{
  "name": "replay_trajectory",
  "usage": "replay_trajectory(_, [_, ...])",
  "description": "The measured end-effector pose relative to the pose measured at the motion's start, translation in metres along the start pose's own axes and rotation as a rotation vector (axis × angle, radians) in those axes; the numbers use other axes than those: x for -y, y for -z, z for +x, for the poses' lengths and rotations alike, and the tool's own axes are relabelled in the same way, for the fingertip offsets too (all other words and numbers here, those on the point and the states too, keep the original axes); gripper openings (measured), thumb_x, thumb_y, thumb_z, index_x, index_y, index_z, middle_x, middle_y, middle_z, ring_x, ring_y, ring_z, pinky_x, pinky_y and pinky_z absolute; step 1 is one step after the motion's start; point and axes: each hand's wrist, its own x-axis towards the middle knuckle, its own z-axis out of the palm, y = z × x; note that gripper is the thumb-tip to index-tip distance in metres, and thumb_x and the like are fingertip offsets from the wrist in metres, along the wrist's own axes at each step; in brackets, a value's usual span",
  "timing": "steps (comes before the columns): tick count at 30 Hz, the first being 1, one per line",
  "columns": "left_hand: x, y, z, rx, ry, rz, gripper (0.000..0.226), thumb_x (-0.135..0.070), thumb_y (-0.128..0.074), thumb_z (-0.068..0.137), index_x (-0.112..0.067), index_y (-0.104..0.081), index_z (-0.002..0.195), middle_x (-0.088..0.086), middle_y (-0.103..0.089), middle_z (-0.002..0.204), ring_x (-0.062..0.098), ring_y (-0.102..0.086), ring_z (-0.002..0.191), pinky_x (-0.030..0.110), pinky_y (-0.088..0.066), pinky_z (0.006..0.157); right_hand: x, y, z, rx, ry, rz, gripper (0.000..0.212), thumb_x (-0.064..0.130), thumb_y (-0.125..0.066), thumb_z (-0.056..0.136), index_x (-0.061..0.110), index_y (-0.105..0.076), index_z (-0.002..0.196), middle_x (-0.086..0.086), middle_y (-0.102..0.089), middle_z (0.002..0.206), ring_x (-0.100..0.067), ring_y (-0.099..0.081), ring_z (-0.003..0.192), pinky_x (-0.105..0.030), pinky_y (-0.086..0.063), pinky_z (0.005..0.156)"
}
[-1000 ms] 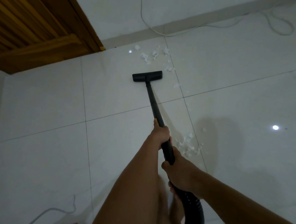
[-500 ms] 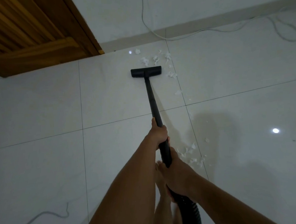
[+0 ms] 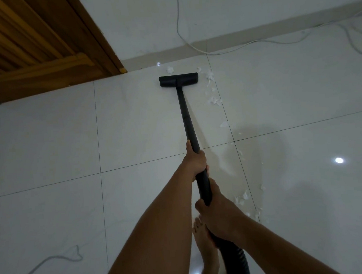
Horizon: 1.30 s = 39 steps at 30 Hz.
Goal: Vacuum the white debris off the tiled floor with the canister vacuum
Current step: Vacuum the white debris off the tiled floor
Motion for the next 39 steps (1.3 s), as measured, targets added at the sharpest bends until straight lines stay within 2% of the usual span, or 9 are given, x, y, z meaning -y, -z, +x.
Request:
replay_trajectory(3, [-0.013, 0.007, 0.014, -0.005, 0.001, 0.018, 0.071, -0.026, -0.037, 0.109, -0.051, 0.009, 0.157, 0.009, -0.054, 0.08, 0.017, -0.054, 0.063, 0.038, -0.059, 0.075, 0.013, 0.003, 0.013, 0.003, 0.002, 0.004, 0.07, 0.024, -0.045, 0.106, 0.038, -0.005, 0.161, -0.009, -0.062, 0.081, -0.006, -0.055, 0.043, -0.017, -0.045, 0.041])
replay_trajectory(7, [-0.03, 0.016, 0.028, -0.012, -0.003, 0.017, 0.071, -0.025, -0.037, 0.108, -0.051, 0.007, 0.157, 0.009, -0.054, 0.08, 0.017, -0.054, 0.063, 0.035, -0.058, 0.068, 0.029, 0.006, 0.029, -0.003, 0.012, -0.011, 0.069, 0.024, -0.045, 0.106, 0.036, -0.006, 0.162, -0.007, -0.062, 0.085, -0.005, -0.055, 0.044, -0.014, -0.044, 0.039])
replay_trajectory(17, [-0.055, 0.03, 0.05, -0.013, -0.001, 0.032, 0.072, -0.025, -0.037, 0.108, -0.052, 0.008, 0.157, 0.008, -0.053, 0.081, 0.017, -0.053, 0.064, 0.034, -0.057, 0.068, 0.054, 0.012, 0.054, 0.02, -0.02, 0.046, 0.066, 0.025, -0.046, 0.106, 0.039, -0.011, 0.159, -0.011, -0.065, 0.091, -0.013, -0.062, 0.058, -0.017, -0.047, 0.041])
replay_trajectory(22, [-0.07, 0.032, 0.053, -0.007, 0.018, 0.006, 0.071, -0.022, -0.037, 0.108, -0.051, 0.006, 0.157, 0.008, -0.053, 0.082, 0.015, -0.051, 0.061, 0.029, -0.054, 0.054, 0.065, 0.019, 0.061, 0.041, -0.05, 0.098, 0.067, 0.024, -0.048, 0.105, 0.042, -0.012, 0.159, -0.013, -0.064, 0.086, -0.015, -0.061, 0.054, -0.025, -0.053, 0.047])
replay_trajectory(24, [-0.077, 0.034, 0.051, -0.008, 0.02, 0.022, 0.071, -0.02, -0.037, 0.108, -0.05, 0.005, 0.158, 0.008, -0.053, 0.081, 0.015, -0.051, 0.06, 0.028, -0.054, 0.052, 0.071, 0.021, 0.062, 0.047, -0.056, 0.112, 0.066, 0.024, -0.049, 0.105, 0.041, -0.014, 0.158, -0.013, -0.063, 0.084, -0.015, -0.06, 0.053, -0.025, -0.051, 0.046])
replay_trajectory(27, [-0.088, 0.04, 0.052, -0.004, 0.023, 0.045, 0.072, -0.017, -0.037, 0.107, -0.049, 0.004, 0.158, 0.008, -0.054, 0.081, 0.016, -0.051, 0.06, 0.029, -0.054, 0.054, 0.083, 0.024, 0.062, 0.05, -0.063, 0.127, 0.064, 0.025, -0.049, 0.105, 0.04, -0.016, 0.158, -0.014, -0.062, 0.083, -0.016, -0.058, 0.052, -0.024, -0.049, 0.043])
replay_trajectory(30, [-0.096, 0.045, 0.049, 0.0, 0.02, 0.074, 0.073, -0.016, -0.039, 0.105, -0.047, 0.001, 0.158, 0.008, -0.057, 0.077, 0.017, -0.054, 0.06, 0.032, -0.055, 0.062, 0.093, 0.027, 0.059, 0.051, -0.069, 0.14, 0.063, 0.024, -0.049, 0.105, 0.039, -0.017, 0.158, -0.013, -0.061, 0.08, -0.016, -0.058, 0.051, -0.026, -0.05, 0.044])
replay_trajectory(35, [-0.089, 0.045, 0.016, 0.025, 0.067, 0.072, 0.073, -0.015, -0.04, 0.104, -0.046, -0.003, 0.158, 0.009, -0.058, 0.078, 0.016, -0.055, 0.061, 0.032, -0.054, 0.062, 0.102, 0.025, 0.024, 0.07, -0.104, 0.106, 0.065, 0.022, -0.05, 0.104, 0.036, -0.018, 0.158, -0.012, -0.062, 0.077, -0.015, -0.058, 0.049, -0.027, -0.053, 0.048])
replay_trajectory(39, [-0.083, 0.048, -0.019, 0.052, 0.106, 0.075, 0.071, -0.015, -0.039, 0.104, -0.044, -0.003, 0.158, 0.008, -0.058, 0.071, 0.016, -0.055, 0.06, 0.032, -0.054, 0.063, 0.111, 0.021, -0.013, 0.056, -0.114, 0.029, 0.066, 0.024, -0.051, 0.105, 0.032, -0.016, 0.161, -0.007, -0.062, 0.078, -0.008, -0.055, 0.045, -0.017, -0.046, 0.04])
